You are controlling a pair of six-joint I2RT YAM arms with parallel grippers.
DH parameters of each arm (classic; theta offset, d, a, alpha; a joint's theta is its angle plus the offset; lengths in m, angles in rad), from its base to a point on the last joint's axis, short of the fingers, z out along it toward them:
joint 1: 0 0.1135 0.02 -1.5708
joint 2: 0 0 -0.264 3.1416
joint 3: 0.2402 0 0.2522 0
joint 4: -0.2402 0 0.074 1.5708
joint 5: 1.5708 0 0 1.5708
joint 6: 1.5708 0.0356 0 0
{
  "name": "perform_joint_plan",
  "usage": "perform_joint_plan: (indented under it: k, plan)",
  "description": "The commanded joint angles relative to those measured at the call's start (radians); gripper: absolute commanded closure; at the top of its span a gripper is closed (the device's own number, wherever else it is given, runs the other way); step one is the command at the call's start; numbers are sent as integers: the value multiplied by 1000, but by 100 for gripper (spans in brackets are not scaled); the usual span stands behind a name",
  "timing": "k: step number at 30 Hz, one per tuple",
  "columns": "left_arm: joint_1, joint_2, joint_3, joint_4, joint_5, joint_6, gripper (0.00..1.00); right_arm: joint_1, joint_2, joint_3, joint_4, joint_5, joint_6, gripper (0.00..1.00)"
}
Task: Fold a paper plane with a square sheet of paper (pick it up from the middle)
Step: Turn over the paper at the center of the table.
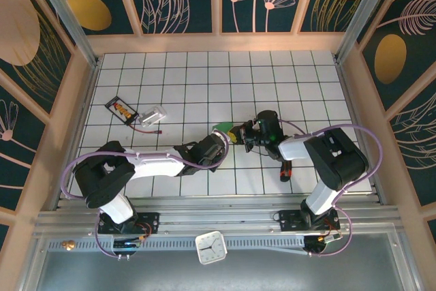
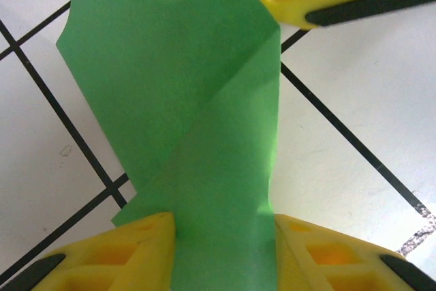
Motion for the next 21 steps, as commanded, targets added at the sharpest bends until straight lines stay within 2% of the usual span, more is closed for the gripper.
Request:
perform_joint_plan:
  k: [1, 10, 21]
  plan:
    - [-10, -6, 9, 27, -35, 7, 62, 13, -10, 15, 3, 24, 40, 100]
    - [-13, -10, 20, 15, -53, 3, 72, 13, -6, 16, 0, 24, 41, 100]
    - [-13, -10, 17, 35, -16, -27, 84, 13, 5, 13, -12, 19, 19, 100]
